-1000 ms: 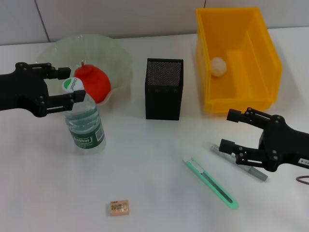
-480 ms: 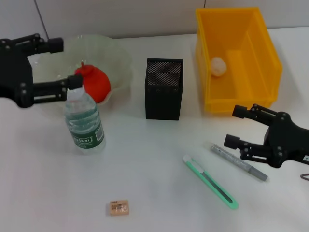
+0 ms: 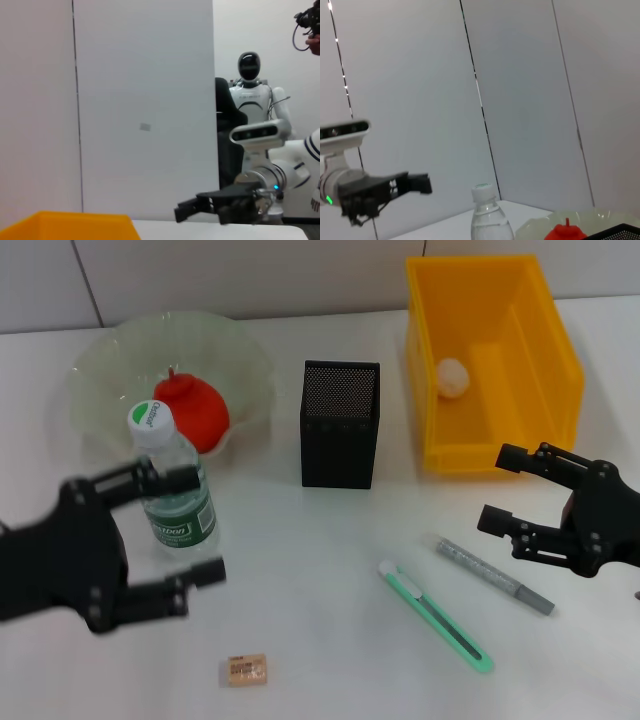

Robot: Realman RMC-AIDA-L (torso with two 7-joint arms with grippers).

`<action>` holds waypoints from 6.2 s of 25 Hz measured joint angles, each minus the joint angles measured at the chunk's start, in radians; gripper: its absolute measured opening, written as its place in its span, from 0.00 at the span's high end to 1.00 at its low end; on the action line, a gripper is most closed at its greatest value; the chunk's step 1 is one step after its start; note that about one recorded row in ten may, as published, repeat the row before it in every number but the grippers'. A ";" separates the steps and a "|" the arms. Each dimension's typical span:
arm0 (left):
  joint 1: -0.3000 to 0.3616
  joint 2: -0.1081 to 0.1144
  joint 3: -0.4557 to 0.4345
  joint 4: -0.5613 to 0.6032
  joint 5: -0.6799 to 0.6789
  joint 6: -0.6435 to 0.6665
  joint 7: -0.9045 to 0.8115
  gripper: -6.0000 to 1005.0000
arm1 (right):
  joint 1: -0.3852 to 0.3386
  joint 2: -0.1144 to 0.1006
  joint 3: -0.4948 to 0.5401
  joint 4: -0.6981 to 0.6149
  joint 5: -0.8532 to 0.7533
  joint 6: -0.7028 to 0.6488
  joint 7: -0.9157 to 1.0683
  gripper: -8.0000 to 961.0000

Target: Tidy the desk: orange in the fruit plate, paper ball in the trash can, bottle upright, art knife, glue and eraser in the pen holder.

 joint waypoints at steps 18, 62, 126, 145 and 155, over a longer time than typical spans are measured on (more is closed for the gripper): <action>-0.077 0.003 0.012 -0.438 0.078 -0.095 0.398 0.19 | 0.002 0.002 -0.014 -0.421 -0.071 -0.099 0.483 0.14; -0.149 0.006 -0.049 -0.540 0.137 -0.162 0.369 0.19 | 0.412 0.020 -0.625 -1.094 -0.885 -0.189 1.776 0.14; -0.151 0.006 -0.040 -0.538 0.150 -0.231 0.396 0.19 | 0.581 0.032 -1.056 -0.523 -0.872 0.259 1.868 0.15; -0.148 0.006 -0.040 -0.538 0.150 -0.226 0.396 0.19 | 0.557 0.032 -1.054 -0.526 -0.871 0.294 1.868 0.40; -0.148 0.006 -0.040 -0.538 0.150 -0.224 0.396 0.19 | 0.556 0.031 -1.052 -0.524 -0.871 0.298 1.868 0.50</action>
